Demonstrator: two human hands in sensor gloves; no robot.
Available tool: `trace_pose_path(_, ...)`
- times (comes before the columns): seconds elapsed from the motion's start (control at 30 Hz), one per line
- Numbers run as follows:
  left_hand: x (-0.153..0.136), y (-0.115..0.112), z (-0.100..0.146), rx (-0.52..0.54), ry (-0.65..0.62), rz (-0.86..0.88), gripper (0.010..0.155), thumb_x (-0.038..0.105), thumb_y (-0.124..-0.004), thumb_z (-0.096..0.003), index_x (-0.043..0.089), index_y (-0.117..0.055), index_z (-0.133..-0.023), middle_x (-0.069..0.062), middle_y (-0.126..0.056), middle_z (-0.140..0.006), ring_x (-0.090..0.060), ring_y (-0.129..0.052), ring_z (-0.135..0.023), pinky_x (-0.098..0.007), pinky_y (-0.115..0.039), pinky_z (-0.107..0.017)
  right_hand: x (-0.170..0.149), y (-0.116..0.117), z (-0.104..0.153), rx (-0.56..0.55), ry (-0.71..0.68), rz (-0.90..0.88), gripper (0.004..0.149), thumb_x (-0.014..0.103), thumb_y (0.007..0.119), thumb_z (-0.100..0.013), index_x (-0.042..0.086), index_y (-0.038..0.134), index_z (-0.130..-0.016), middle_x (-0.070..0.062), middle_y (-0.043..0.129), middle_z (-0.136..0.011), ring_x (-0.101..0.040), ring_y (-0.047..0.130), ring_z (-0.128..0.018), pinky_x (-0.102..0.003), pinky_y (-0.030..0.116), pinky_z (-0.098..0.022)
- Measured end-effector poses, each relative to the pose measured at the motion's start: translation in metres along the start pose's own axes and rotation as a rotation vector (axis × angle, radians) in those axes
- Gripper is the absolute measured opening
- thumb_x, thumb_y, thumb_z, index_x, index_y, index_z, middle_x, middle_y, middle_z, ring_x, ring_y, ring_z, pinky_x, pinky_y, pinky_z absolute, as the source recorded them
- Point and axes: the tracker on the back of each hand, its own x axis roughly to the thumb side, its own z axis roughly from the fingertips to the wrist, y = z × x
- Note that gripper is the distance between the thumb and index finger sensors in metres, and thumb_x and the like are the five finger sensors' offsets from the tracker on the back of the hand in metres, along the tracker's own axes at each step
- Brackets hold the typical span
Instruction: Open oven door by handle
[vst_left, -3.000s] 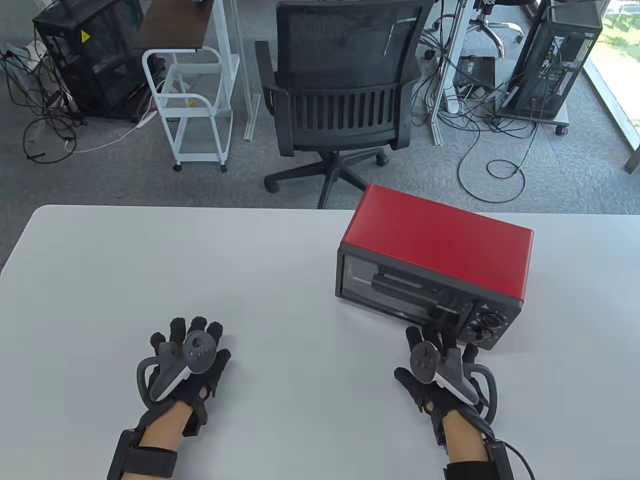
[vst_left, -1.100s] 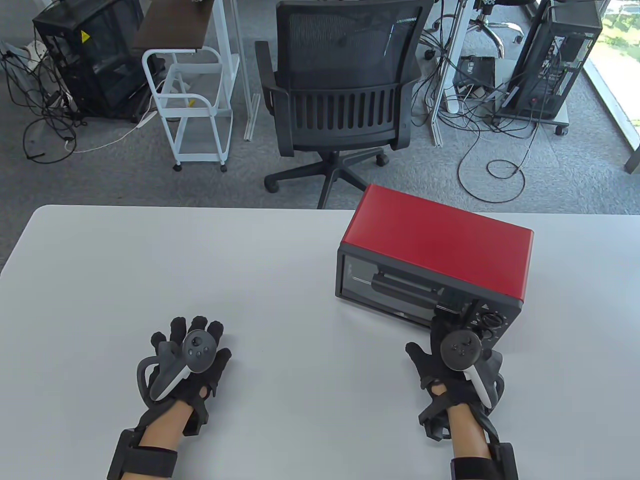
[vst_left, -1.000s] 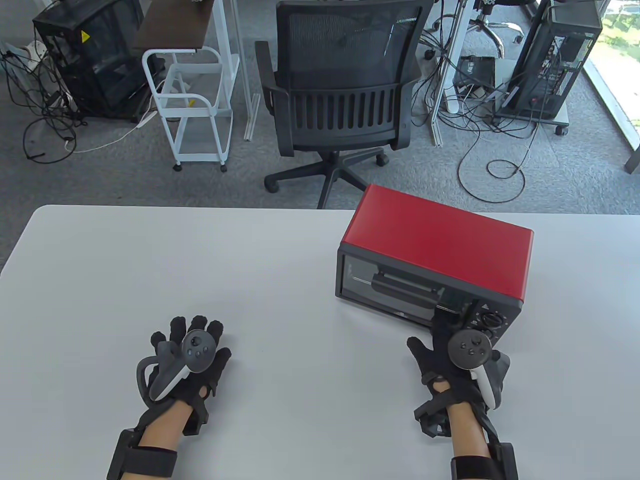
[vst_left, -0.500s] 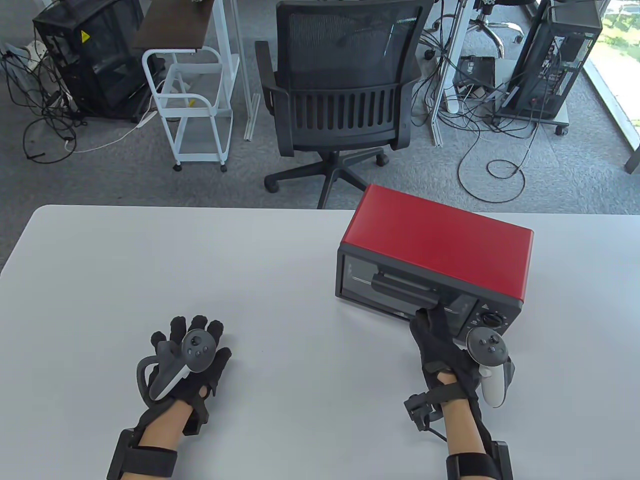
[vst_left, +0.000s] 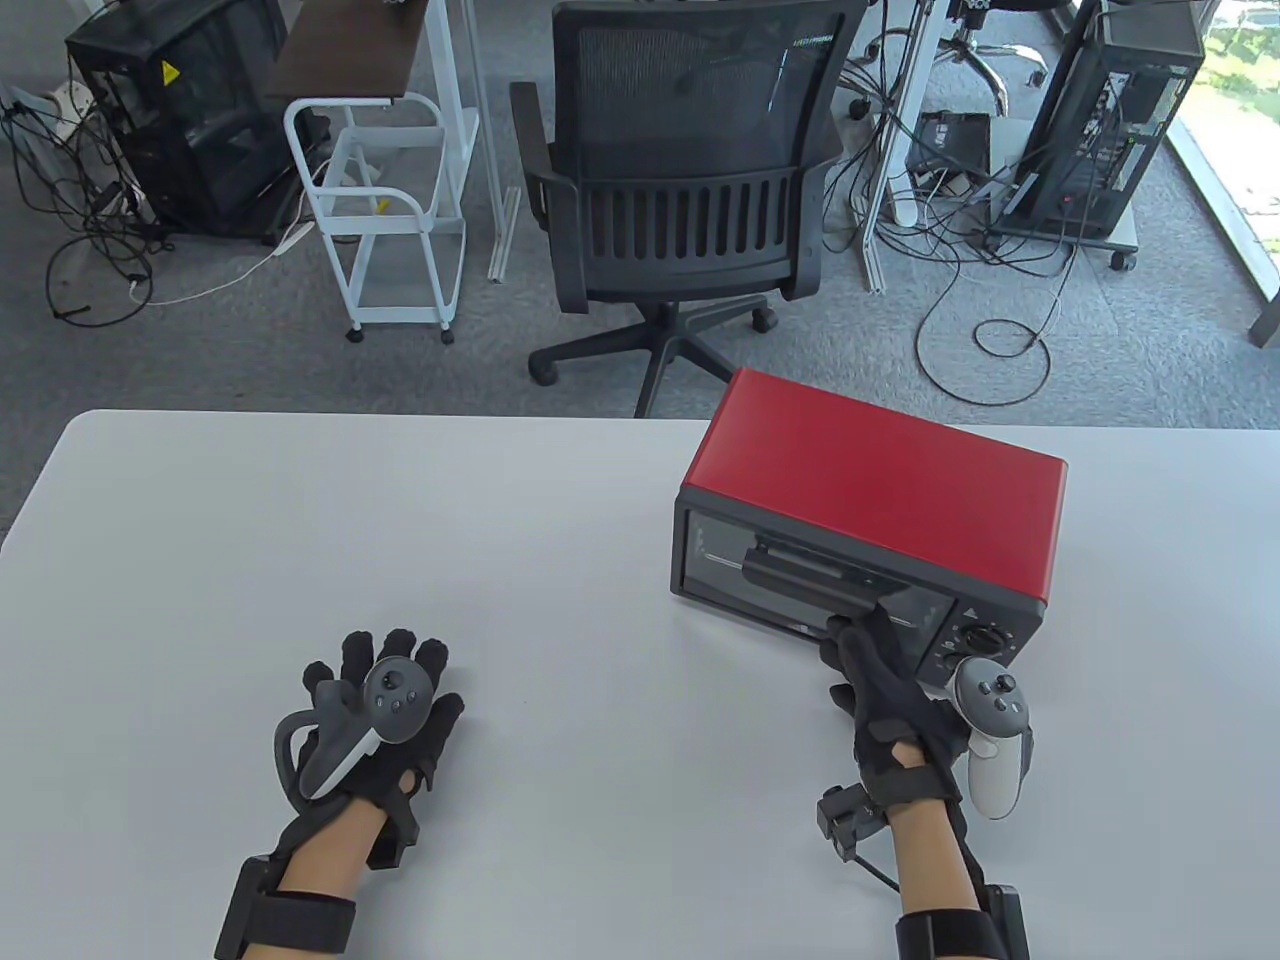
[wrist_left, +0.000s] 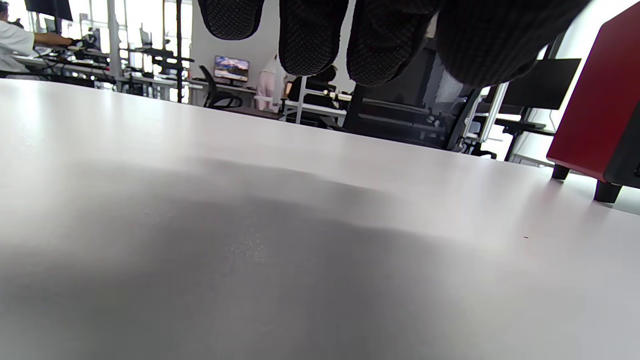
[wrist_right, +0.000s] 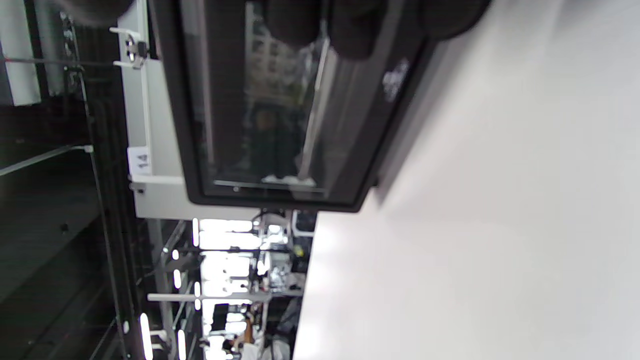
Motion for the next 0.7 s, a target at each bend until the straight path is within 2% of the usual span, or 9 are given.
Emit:
trace_pose_path(0.17, 0.002, 0.0, 0.0, -0.002, -0.012, 0.002, 0.067, 0.061, -0.068, -0.0461, 0.038, -0.057, -0.108, 0.0, -0.049, -0.123, -0.043, -0.037, -0.118, -0.073, -0.026, -0.073, 0.002, 0.0, 0.006, -0.013, 0.027, -0.101, 0.084, 0.073, 0.053, -0.053, 0.035, 0.006, -0.111, 0.008, 0.026, -0.125, -0.024, 0.039, -0.119, -0.059, 0.044, -0.081)
trace_pose_path(0.3, 0.004, -0.001, -0.001, -0.004, -0.019, 0.002, 0.067, 0.061, -0.068, -0.046, 0.038, -0.057, -0.108, 0.0, -0.05, -0.123, -0.043, -0.037, -0.118, -0.073, -0.027, -0.073, 0.007, -0.002, 0.011, -0.084, 0.057, -0.06, 0.084, 0.073, 0.058, -0.05, 0.033, 0.016, -0.111, 0.006, 0.037, -0.123, -0.026, 0.045, -0.116, -0.061, 0.046, -0.079)
trace_pose_path(0.33, 0.004, -0.001, -0.001, -0.005, -0.02, 0.003, 0.067, 0.061, -0.068, -0.0459, 0.038, -0.057, -0.108, 0.001, -0.05, -0.123, -0.043, -0.037, -0.118, -0.073, -0.027, -0.073, 0.009, -0.002, 0.014, -0.117, 0.074, -0.038, 0.08, 0.073, 0.059, -0.049, 0.033, 0.025, -0.11, 0.006, 0.041, -0.121, -0.026, 0.048, -0.115, -0.061, 0.046, -0.078)
trace_pose_path(0.43, 0.004, 0.0, -0.001, -0.004, -0.019, 0.01, 0.067, 0.061, -0.068, -0.046, 0.038, -0.057, -0.108, 0.0, -0.05, -0.123, -0.043, -0.037, -0.118, -0.073, -0.027, -0.073, 0.013, -0.001, 0.02, -0.211, 0.11, 0.006, 0.078, 0.074, 0.059, -0.047, 0.03, 0.039, -0.108, 0.004, 0.059, -0.114, -0.027, 0.06, -0.11, -0.062, 0.05, -0.076)
trace_pose_path(0.5, 0.003, 0.0, -0.002, -0.003, -0.016, 0.018, 0.067, 0.061, -0.068, -0.046, 0.038, -0.057, -0.108, 0.0, -0.049, -0.123, -0.043, -0.037, -0.118, -0.073, -0.027, -0.073, 0.013, -0.001, 0.024, -0.268, 0.12, 0.041, 0.077, 0.076, 0.055, -0.045, 0.028, 0.049, -0.105, 0.002, 0.07, -0.108, -0.027, 0.068, -0.105, -0.061, 0.054, -0.074)
trace_pose_path(0.7, 0.001, 0.001, -0.003, -0.005, -0.007, 0.041, 0.067, 0.061, -0.068, -0.046, 0.038, -0.057, -0.108, 0.0, -0.05, -0.123, -0.043, -0.037, -0.118, -0.073, -0.027, -0.073, 0.005, -0.001, 0.037, -0.395, 0.182, 0.112, 0.072, 0.076, 0.048, -0.043, 0.03, 0.077, -0.091, 0.003, 0.094, -0.09, -0.026, 0.086, -0.092, -0.058, 0.06, -0.071)
